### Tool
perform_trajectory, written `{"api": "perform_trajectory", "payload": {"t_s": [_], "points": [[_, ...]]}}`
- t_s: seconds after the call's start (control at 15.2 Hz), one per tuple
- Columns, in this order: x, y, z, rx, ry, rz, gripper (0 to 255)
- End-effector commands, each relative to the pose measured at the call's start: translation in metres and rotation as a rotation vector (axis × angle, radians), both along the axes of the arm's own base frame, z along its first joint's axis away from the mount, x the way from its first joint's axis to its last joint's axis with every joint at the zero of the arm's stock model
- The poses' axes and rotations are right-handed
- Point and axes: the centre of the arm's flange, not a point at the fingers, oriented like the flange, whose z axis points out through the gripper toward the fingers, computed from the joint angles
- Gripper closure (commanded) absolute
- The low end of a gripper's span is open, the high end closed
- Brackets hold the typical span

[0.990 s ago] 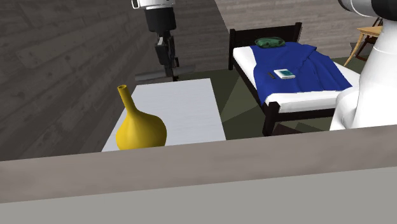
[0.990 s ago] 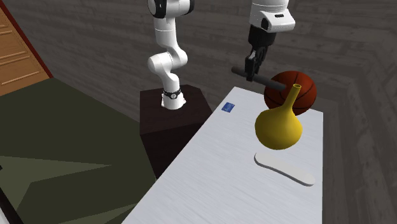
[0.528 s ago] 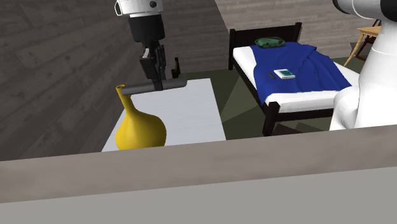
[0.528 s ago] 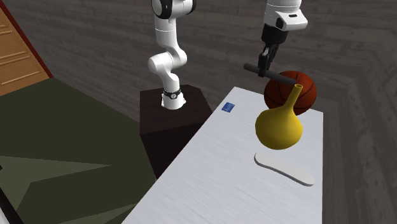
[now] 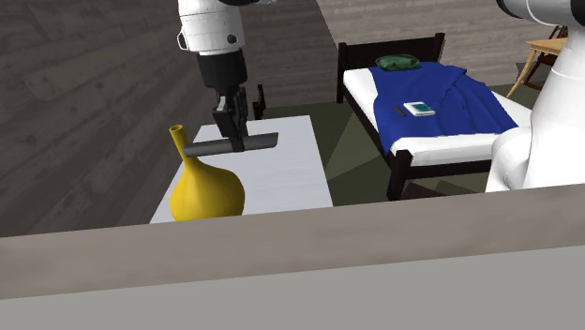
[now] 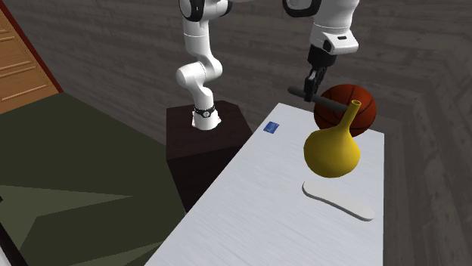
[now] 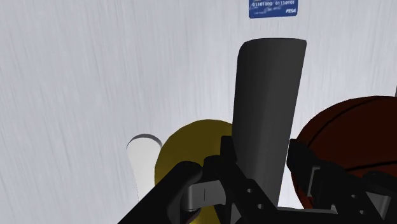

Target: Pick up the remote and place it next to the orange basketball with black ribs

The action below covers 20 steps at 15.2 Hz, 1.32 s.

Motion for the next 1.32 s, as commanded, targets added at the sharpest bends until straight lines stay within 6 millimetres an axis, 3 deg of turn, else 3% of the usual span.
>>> {"api": "perform_trajectory", "payload": {"t_s": [0.0, 1.25], "points": [[0.000, 0.000, -0.011, 0.000, 0.000, 0.000, 255], [0.000, 0.000, -0.111, 0.000, 0.000, 0.000, 255]]}}
